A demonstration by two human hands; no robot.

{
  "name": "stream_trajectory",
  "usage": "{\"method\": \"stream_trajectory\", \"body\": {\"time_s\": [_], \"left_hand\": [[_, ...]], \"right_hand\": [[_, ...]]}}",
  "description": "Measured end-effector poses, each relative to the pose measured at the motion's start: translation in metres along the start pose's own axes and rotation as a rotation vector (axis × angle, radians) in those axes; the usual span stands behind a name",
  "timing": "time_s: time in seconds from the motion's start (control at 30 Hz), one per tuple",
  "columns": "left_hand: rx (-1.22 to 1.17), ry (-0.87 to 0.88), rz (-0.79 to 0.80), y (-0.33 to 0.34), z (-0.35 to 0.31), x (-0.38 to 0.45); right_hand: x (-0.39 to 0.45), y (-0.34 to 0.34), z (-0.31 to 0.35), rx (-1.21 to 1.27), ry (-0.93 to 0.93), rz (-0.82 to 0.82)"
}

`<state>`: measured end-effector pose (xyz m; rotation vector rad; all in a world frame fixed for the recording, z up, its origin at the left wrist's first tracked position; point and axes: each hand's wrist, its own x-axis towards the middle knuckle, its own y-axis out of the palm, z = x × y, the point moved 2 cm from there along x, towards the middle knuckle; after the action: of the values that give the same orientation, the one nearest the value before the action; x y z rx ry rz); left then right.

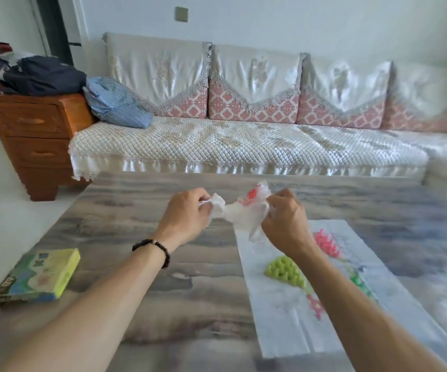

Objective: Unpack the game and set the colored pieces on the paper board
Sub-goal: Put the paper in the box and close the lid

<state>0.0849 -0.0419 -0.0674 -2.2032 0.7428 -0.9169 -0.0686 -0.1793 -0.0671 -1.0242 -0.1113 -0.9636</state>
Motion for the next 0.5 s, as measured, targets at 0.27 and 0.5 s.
{"method": "stream_trajectory", "body": {"time_s": [0.27, 0.5], "left_hand": [[-0.317, 0.260, 0.352, 0.173, -0.256, -0.077], [-0.465, 0.290, 0.896, 0.347, -0.405, -0.227]], "right_hand": [[-0.165, -0.232, -0.170, -0.214, 0.423, -0.285], [-0.370, -0.340, -0.291, -0.367, 0.895, -0.246]]}}
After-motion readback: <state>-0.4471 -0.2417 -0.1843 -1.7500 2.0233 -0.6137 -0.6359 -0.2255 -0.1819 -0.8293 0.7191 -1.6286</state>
